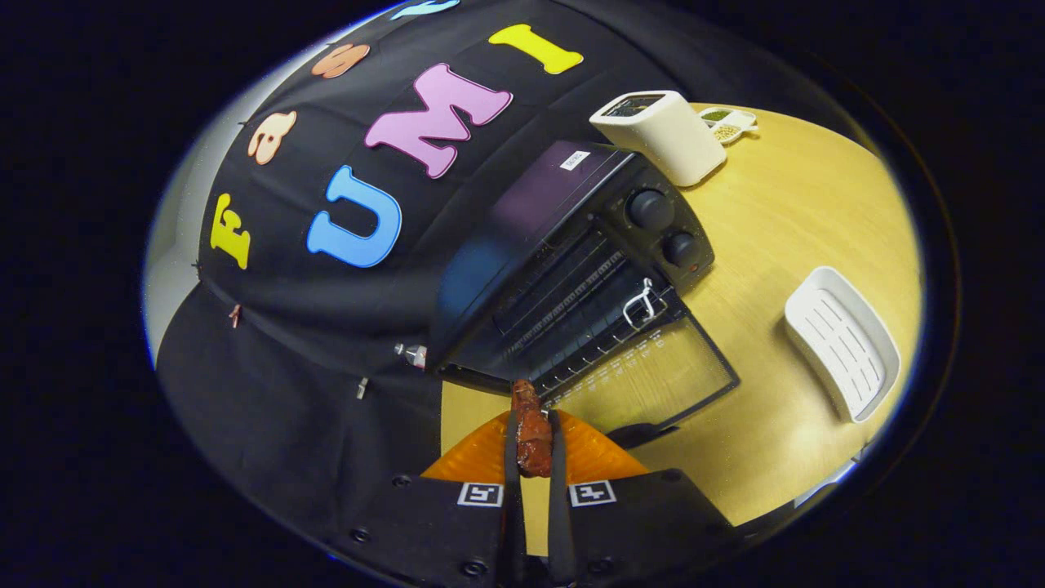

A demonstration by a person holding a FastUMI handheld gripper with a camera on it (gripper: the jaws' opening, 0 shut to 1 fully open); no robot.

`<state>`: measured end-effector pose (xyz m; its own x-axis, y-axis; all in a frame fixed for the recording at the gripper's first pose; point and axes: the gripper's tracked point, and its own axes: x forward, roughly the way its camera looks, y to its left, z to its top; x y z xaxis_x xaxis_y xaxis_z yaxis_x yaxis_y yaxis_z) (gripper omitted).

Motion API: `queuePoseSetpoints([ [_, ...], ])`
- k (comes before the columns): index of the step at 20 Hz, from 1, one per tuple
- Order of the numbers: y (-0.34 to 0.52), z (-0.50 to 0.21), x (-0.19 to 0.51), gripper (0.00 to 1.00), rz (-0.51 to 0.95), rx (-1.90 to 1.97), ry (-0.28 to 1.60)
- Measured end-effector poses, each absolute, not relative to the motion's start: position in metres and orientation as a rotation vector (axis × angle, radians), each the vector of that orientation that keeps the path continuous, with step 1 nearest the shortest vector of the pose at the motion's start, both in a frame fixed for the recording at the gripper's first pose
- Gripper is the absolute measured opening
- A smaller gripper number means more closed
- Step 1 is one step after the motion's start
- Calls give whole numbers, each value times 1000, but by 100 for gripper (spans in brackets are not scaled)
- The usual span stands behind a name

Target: Open the toaster oven, put the food inside, and close the toaster oven door.

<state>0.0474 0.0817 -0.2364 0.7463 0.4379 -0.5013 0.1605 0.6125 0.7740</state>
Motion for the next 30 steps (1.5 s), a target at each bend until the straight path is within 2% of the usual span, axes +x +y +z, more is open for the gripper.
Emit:
queuePoseSetpoints([
  [7, 90, -260, 105, 14, 117, 1025, 588],
  [12, 90, -288, 139, 15, 85, 1030, 564],
  [25, 86, -315, 171, 15, -6, 974, 508],
  [28, 85, -315, 169, 21, -12, 940, 530],
  [30, 81, -312, 165, 29, -7, 888, 536],
])
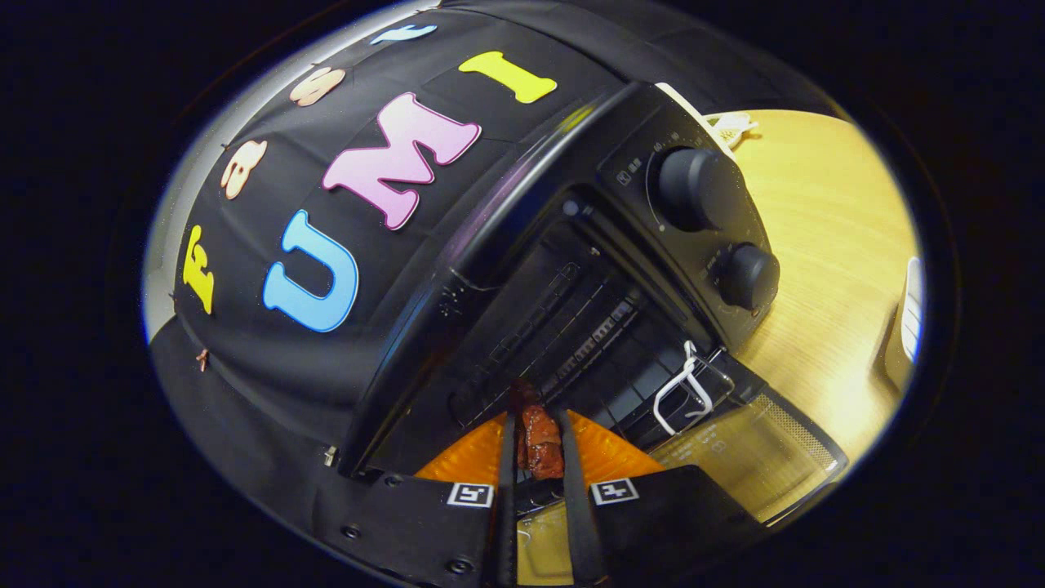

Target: Open the toaster oven, put the food inside, and close the toaster oven door.

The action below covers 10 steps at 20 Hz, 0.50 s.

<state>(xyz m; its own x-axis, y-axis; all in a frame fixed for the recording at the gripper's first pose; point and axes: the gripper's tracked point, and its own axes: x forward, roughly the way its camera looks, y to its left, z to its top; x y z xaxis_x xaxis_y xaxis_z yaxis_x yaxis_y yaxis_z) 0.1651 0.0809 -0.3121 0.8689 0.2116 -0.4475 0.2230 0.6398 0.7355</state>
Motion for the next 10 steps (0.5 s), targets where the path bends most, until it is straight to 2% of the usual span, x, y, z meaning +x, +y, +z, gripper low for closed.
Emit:
queuePoseSetpoints([
  [6, 71, -296, 145, 96, 46, 689, 543],
  [10, 71, -281, 123, 98, 105, 583, 558],
])
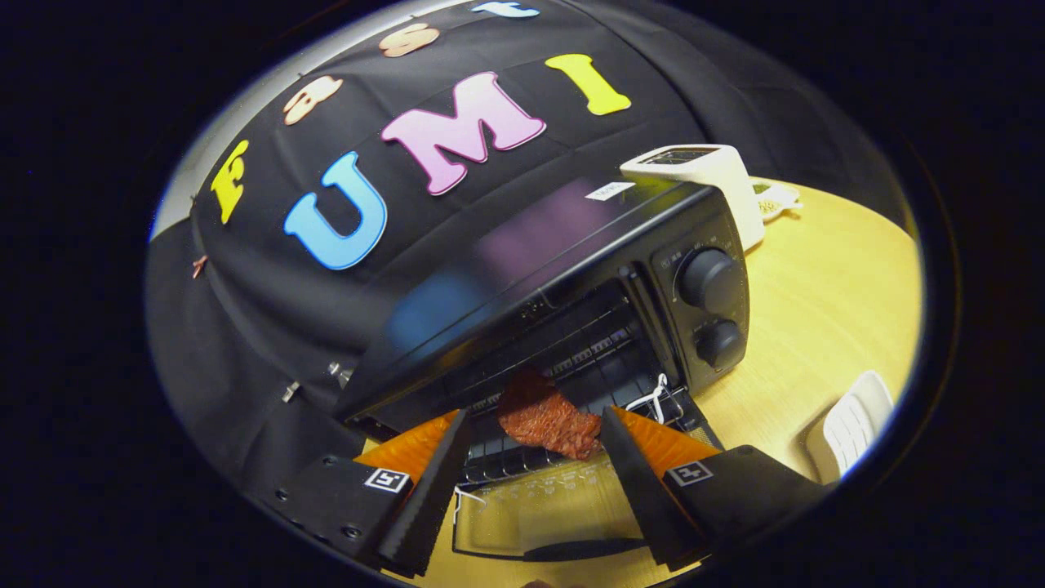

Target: Open the toaster oven, put the food inside, and close the toaster oven door.

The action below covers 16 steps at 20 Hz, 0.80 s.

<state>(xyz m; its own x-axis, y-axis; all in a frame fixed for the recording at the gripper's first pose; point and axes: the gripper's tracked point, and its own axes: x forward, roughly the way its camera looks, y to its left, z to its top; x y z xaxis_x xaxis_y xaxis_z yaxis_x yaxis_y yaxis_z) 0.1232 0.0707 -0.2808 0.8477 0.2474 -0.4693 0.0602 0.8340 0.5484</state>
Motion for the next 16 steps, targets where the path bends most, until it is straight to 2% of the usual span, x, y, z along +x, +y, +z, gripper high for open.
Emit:
queuePoseSetpoints([
  [9, 58, -266, 52, 98, 163, 358, 657],
  [16, 68, -292, -4, 98, 193, 181, 762],
])
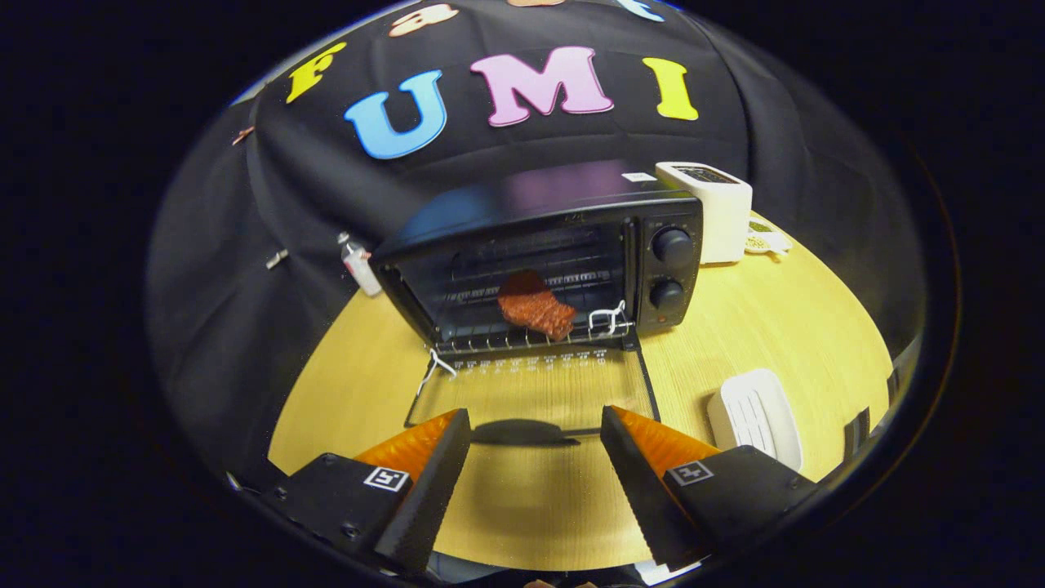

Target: Open the toaster oven, put the food inside, and close the toaster oven door.

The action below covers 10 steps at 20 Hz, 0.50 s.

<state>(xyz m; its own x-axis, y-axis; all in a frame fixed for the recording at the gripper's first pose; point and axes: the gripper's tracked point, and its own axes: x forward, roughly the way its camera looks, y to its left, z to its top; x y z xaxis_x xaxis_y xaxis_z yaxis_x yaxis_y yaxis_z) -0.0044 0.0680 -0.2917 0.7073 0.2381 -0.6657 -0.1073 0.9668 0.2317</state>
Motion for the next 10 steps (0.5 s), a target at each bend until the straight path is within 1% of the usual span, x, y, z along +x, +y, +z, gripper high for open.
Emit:
queuePoseSetpoints([
  [8, 78, -358, -36, 99, 149, 105, 947],
  [10, 82, -364, -30, 99, 133, 95, 948],
])
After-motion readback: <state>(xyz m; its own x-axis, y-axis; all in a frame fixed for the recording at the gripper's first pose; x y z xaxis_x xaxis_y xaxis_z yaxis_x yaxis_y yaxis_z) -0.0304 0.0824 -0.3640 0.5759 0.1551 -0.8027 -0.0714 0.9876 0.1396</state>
